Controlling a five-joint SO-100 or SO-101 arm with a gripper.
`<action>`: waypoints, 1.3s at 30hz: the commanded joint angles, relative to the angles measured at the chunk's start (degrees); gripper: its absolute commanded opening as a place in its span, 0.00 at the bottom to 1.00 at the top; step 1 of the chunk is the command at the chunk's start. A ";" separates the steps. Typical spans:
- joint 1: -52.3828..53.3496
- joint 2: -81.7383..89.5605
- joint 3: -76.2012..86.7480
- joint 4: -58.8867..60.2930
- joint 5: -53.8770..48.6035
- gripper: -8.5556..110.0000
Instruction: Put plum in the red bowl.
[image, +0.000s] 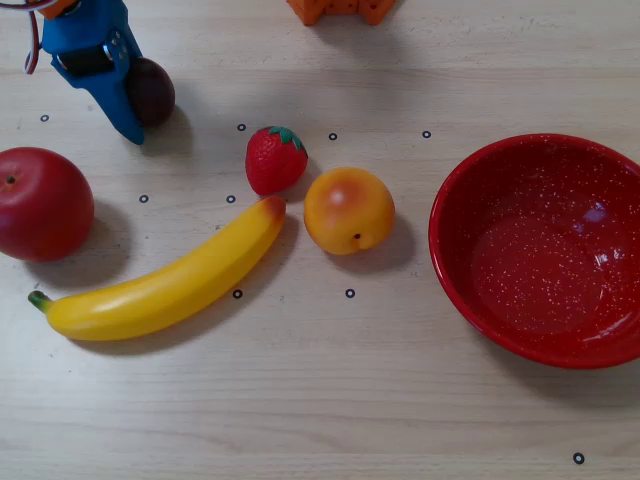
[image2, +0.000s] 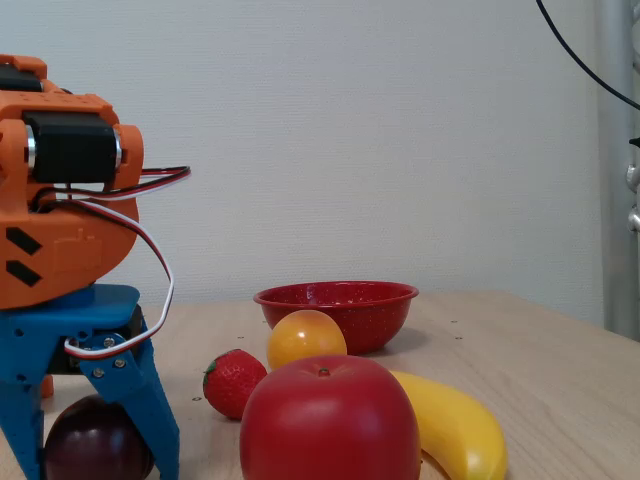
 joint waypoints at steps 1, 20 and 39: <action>2.29 3.25 -3.87 0.53 -0.88 0.07; 16.44 19.69 -21.80 23.73 -20.39 0.07; 65.21 32.34 -19.34 20.65 -55.90 0.07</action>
